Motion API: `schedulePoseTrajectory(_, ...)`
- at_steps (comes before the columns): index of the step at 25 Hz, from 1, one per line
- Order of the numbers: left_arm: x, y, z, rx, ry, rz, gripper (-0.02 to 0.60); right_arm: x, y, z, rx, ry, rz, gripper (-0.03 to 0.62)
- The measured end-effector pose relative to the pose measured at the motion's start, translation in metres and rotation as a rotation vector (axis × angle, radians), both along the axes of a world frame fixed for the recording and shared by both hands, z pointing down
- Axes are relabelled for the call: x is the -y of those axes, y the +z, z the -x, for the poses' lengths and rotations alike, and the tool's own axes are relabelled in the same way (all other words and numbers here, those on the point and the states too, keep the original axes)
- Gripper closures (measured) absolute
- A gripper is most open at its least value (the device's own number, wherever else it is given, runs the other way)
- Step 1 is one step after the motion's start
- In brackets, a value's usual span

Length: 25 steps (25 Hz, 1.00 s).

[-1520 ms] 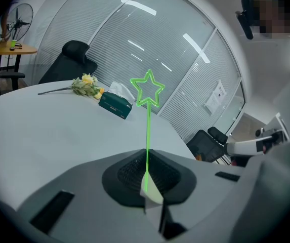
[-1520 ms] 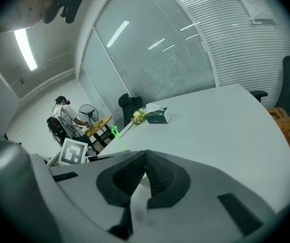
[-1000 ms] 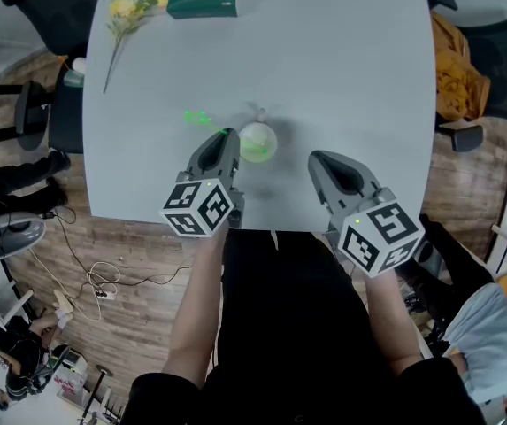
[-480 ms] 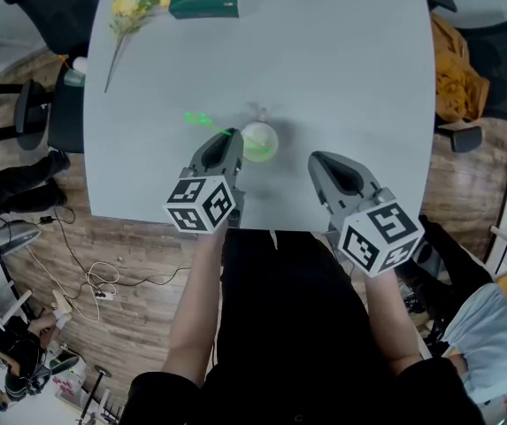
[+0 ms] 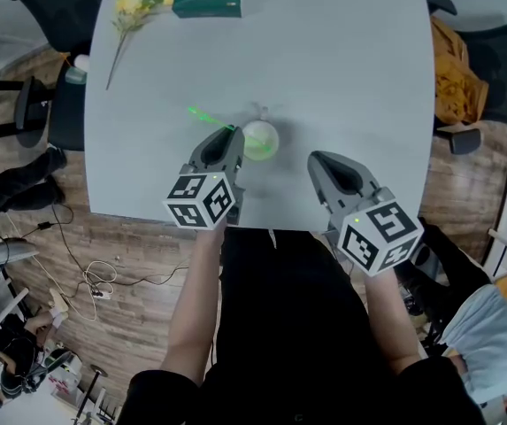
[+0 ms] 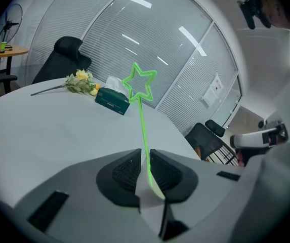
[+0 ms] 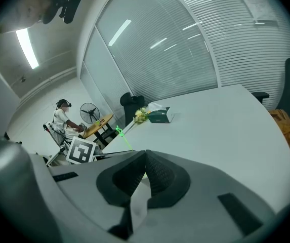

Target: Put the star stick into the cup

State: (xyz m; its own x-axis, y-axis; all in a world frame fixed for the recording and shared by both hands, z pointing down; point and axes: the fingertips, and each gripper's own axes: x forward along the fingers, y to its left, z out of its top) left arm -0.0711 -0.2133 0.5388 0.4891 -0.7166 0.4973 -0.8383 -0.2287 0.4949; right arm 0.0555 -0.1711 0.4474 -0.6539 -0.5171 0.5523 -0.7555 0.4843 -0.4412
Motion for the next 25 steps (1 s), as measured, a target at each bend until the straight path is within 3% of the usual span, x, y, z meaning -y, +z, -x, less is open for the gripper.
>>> schedulePoseTrajectory(13,-0.004,-0.001,0.005,0.031,-0.011,0.004,0.535,0.002,-0.008,-0.004,0.014,-0.003,-0.024,0.585)
schedulePoseTrajectory(25,-0.02,-0.023,0.011,0.082,-0.074,-0.023,0.529,-0.004,-0.025,-0.014,0.058,-0.019,-0.074,0.585)
